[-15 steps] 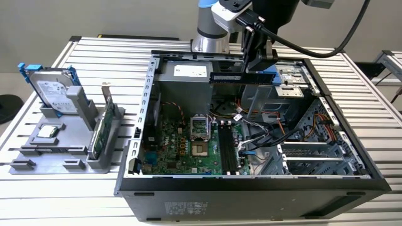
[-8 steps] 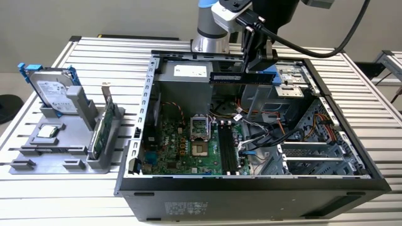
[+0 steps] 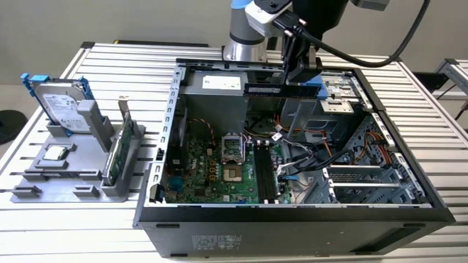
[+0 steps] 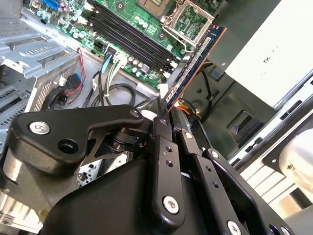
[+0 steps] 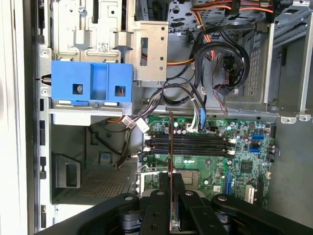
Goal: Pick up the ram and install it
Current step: 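Insert the ram into the slot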
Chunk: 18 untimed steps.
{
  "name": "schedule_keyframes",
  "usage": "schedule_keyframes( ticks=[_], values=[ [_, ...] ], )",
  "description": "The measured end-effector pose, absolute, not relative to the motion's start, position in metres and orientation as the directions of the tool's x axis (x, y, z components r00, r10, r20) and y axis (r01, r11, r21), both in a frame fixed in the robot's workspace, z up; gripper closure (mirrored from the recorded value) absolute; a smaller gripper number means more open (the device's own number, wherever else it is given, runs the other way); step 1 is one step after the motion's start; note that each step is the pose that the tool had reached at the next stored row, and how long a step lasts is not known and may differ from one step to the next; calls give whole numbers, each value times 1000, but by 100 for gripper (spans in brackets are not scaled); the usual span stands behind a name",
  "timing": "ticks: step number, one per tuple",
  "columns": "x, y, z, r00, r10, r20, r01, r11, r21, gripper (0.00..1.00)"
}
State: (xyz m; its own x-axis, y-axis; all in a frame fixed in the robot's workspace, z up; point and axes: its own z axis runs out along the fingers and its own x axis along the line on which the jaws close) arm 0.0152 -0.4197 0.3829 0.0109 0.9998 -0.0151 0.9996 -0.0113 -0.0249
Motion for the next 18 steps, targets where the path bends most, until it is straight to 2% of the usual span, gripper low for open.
schedule_keyframes(
  ticks=[18],
  values=[
    [15, -420, 383, 186, 982, -15, 982, -187, -25, 100]
  ],
)
